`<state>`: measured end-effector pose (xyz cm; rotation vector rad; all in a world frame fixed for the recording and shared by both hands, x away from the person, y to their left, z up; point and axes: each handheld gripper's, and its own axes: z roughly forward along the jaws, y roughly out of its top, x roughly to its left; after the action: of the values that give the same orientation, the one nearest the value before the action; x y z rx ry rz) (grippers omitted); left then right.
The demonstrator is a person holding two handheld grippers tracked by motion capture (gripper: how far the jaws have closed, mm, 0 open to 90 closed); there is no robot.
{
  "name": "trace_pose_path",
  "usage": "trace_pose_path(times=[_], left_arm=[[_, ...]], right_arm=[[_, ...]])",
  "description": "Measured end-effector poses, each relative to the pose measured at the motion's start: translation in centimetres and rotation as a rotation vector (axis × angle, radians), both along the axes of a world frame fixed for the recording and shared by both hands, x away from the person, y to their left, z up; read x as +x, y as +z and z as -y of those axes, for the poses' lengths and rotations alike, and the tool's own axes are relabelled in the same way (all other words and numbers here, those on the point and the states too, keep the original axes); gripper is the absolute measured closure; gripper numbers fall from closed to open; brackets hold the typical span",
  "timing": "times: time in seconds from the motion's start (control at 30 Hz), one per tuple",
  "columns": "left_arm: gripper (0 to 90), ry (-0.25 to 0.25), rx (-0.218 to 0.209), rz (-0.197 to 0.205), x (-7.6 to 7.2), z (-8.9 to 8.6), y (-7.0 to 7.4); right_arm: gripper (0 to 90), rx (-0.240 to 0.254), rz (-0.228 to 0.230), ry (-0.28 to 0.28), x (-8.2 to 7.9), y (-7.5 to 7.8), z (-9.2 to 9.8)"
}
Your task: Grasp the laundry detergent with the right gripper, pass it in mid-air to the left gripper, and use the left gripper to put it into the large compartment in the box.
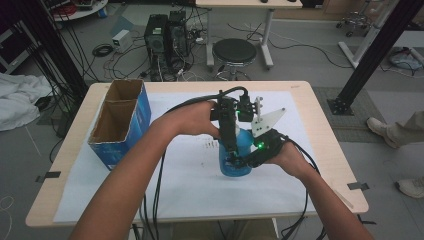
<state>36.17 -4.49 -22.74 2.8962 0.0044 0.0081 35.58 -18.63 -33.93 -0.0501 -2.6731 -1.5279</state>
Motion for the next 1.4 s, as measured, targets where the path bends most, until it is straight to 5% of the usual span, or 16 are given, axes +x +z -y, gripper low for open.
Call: trace_pose_path(times=[1.4], left_arm=[[37.3,-0.050,-0.017,-0.007,-0.52,0.10,0.19]], right_arm=[[45.1,0.009,0.006,0.003,0.09,-0.01,0.03]])
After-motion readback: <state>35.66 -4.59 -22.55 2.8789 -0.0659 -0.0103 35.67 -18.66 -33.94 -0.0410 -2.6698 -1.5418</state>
